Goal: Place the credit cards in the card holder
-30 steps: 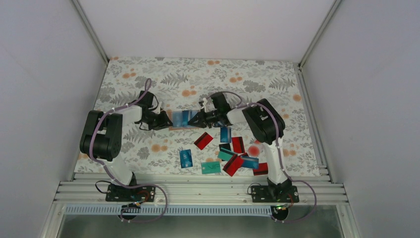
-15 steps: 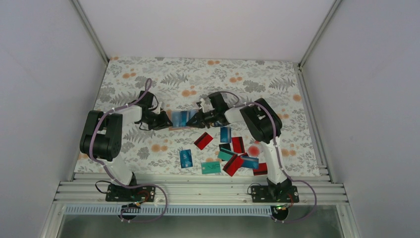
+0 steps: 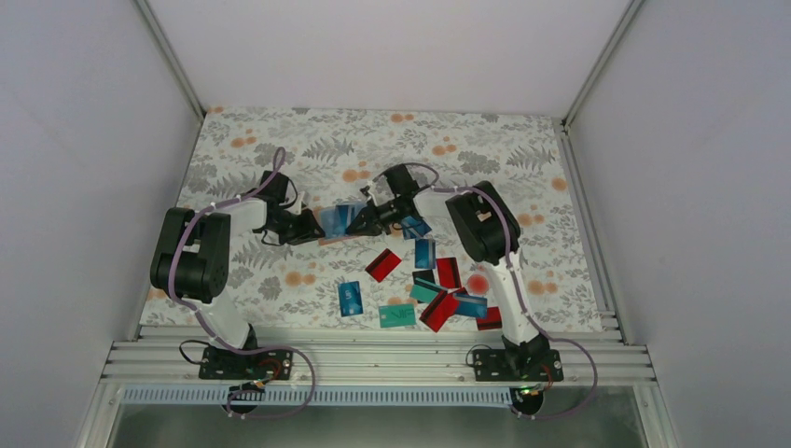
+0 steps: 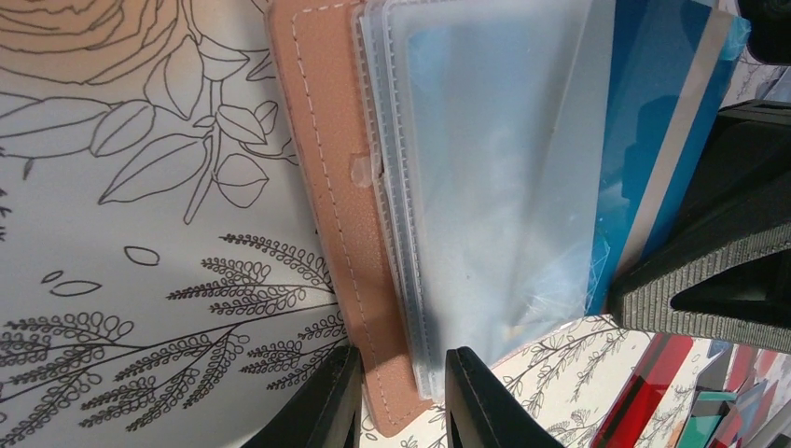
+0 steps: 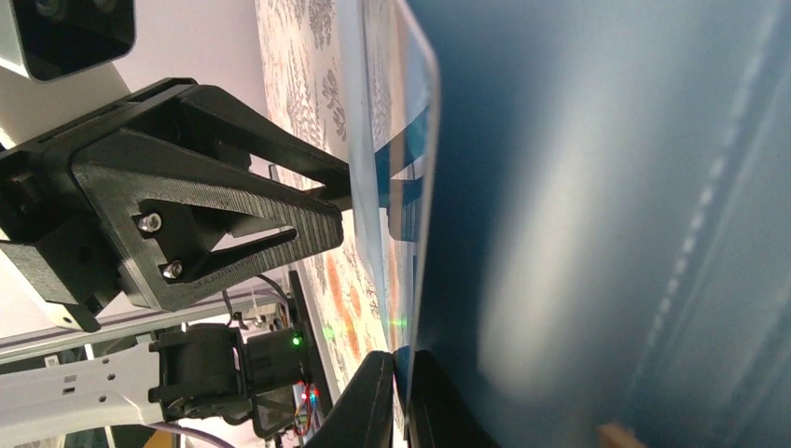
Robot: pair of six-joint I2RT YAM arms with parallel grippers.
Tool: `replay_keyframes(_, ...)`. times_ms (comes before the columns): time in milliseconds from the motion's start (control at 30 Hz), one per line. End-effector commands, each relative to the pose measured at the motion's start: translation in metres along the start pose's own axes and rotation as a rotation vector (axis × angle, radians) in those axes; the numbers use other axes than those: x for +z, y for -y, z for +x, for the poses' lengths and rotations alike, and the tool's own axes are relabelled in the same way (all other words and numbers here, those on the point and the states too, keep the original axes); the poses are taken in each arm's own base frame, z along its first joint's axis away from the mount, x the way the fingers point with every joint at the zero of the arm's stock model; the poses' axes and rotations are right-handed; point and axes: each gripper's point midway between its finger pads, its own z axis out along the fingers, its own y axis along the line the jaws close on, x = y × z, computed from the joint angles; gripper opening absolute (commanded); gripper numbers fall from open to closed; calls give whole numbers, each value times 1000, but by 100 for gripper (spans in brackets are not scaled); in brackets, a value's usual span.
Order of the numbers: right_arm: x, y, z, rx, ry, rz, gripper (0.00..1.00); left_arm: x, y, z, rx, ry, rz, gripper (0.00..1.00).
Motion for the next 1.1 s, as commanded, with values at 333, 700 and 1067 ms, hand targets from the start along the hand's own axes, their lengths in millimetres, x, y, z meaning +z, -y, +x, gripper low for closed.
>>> replay_keyframes(333, 9, 30, 42, 54, -184, 78, 4, -6, -10, -9, 109, 11, -96, 25)
replay_keyframes(700, 7, 20, 21, 47, -149, 127, 19, -9, -14, -17, 111, 24, -136, 26)
replay_keyframes(1067, -5, 18, 9, 59, -96, 265, 56, -11, -18, -27, 83, 47, -183, 27)
